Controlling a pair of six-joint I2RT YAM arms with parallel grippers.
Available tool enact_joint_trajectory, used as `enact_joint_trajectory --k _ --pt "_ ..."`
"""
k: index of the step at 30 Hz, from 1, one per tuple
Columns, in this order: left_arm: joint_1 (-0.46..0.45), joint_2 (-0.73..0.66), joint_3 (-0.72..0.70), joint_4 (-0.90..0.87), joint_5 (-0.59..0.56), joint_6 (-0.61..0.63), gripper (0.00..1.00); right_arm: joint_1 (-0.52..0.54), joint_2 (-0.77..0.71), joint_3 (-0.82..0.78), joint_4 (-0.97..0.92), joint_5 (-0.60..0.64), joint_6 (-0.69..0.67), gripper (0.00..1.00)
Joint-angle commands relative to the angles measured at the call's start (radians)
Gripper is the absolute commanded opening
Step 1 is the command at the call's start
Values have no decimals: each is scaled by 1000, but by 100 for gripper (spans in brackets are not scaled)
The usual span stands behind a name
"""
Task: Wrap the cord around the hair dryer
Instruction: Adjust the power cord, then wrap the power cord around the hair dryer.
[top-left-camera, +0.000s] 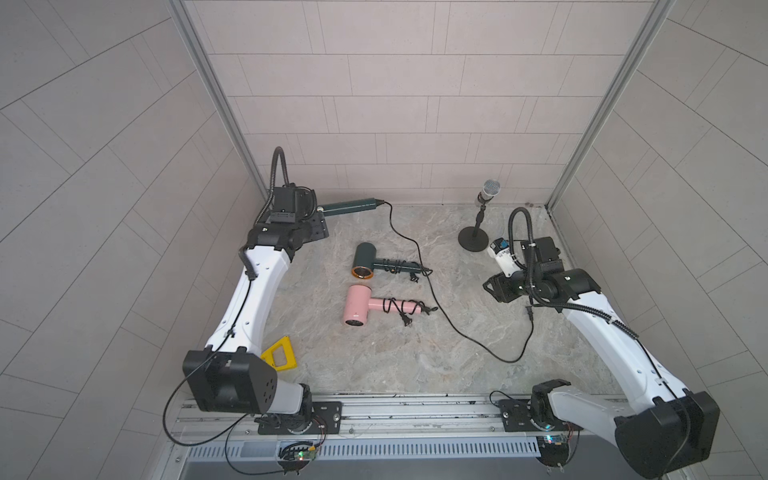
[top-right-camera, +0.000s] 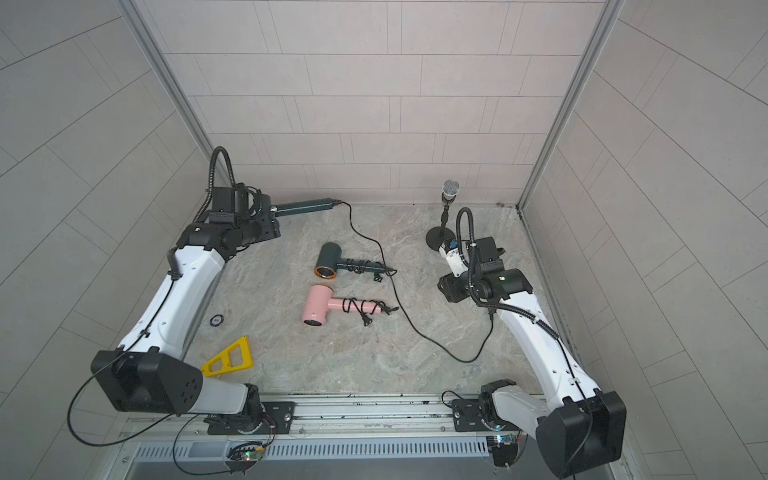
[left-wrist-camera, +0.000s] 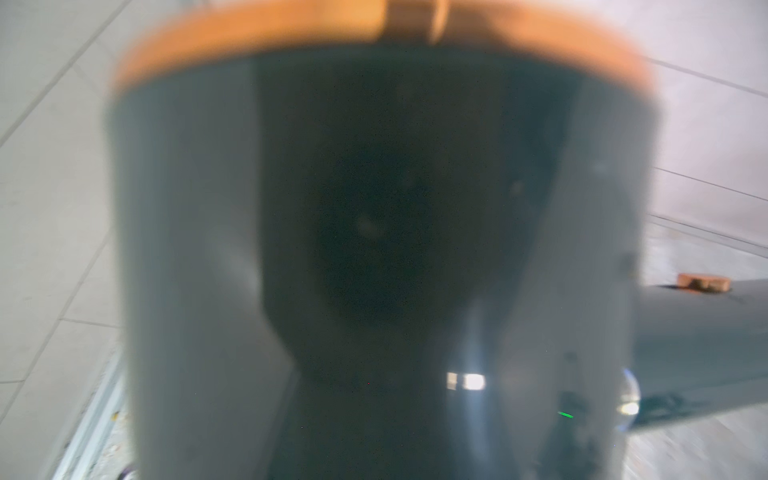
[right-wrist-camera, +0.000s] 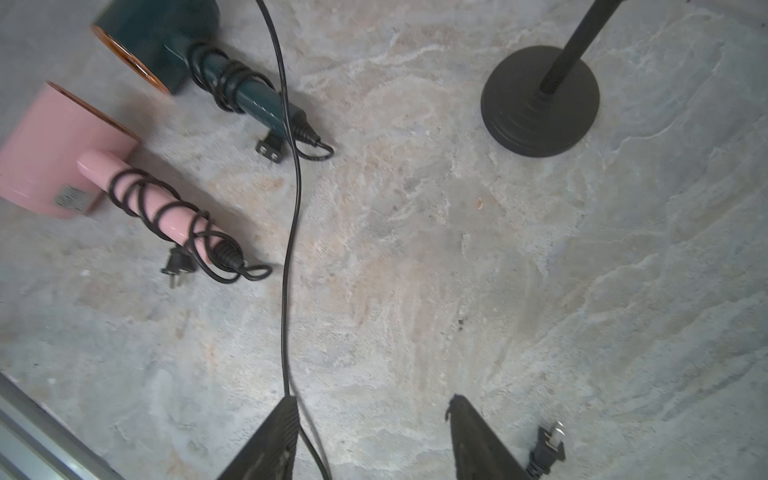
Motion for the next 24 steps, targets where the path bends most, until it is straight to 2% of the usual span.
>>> enact_joint_trajectory --k 1,4,11,18,24 --pt "-17 -62 70 -29 136 -41 0 -1 -59 -20 133 -129 61 61" --pt "-36 -78 99 -39 202 -74 0 6 -78 -124 301 -236 160 62" --pt "-65 -104 174 -40 319 -151 0 44 -63 -325 674 -282 356 56" --pt "-99 -110 244 -50 346 -181 0 151 36 -386 809 -218 407 58" --pt "-130 -125 239 -48 362 -205 0 182 134 -430 1044 -40 513 60"
